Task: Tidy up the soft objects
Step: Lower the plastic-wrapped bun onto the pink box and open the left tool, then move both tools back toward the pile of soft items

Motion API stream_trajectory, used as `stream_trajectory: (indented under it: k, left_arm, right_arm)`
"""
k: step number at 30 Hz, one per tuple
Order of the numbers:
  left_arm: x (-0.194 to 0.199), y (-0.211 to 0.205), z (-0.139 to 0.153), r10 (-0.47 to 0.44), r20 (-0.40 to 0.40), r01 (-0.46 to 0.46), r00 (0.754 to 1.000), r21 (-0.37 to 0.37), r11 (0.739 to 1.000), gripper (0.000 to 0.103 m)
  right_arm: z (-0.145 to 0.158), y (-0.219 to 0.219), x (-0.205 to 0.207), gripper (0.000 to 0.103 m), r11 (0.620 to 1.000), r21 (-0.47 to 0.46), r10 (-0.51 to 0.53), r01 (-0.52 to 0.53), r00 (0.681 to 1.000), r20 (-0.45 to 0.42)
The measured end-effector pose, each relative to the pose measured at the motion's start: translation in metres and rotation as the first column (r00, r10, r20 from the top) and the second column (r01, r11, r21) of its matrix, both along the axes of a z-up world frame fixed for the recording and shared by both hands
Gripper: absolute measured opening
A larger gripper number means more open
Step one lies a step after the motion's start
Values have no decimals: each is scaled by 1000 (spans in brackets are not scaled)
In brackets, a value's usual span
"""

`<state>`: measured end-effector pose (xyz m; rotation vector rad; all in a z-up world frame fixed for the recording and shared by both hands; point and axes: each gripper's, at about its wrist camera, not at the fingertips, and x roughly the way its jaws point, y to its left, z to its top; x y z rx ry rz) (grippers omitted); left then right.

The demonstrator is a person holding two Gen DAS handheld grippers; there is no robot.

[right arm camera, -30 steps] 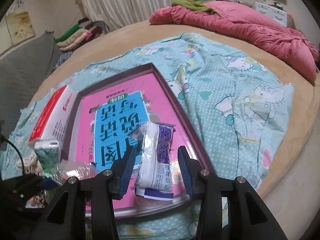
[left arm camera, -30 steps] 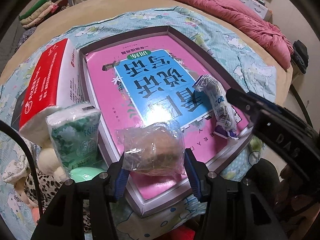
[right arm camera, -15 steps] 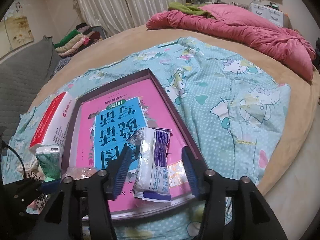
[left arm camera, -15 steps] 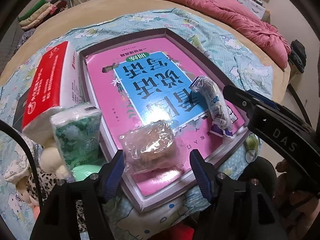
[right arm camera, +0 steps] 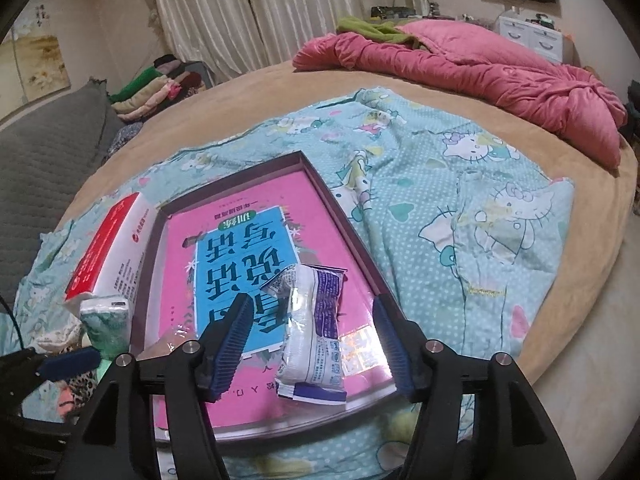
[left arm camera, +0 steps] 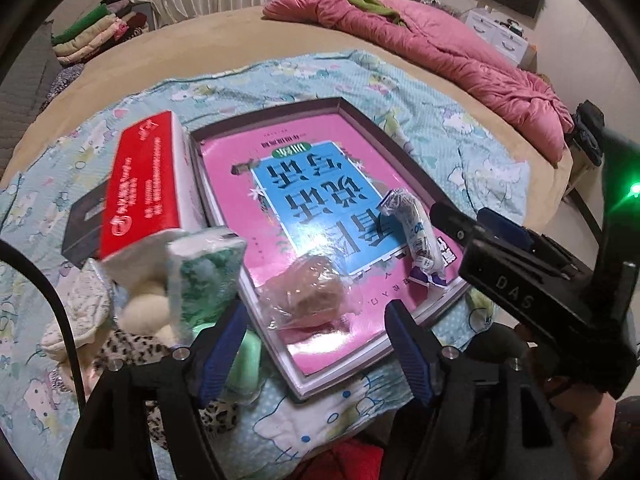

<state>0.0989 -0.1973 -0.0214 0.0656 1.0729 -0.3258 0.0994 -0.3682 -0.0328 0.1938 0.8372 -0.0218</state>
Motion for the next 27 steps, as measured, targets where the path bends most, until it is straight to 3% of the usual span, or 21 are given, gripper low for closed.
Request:
stream_trajectory:
  k: [12, 27]
  left_arm:
    - [-12, 26, 20, 50, 54, -49, 997, -21, 999, 77]
    - [-22, 54, 38, 99, 99, -97, 990, -21, 995, 83]
  right_arm:
    - [18, 18, -9, 74, 999, -36, 26, -25, 999, 34]
    - [42, 49, -19, 76, 992, -110, 72, -65, 996, 56]
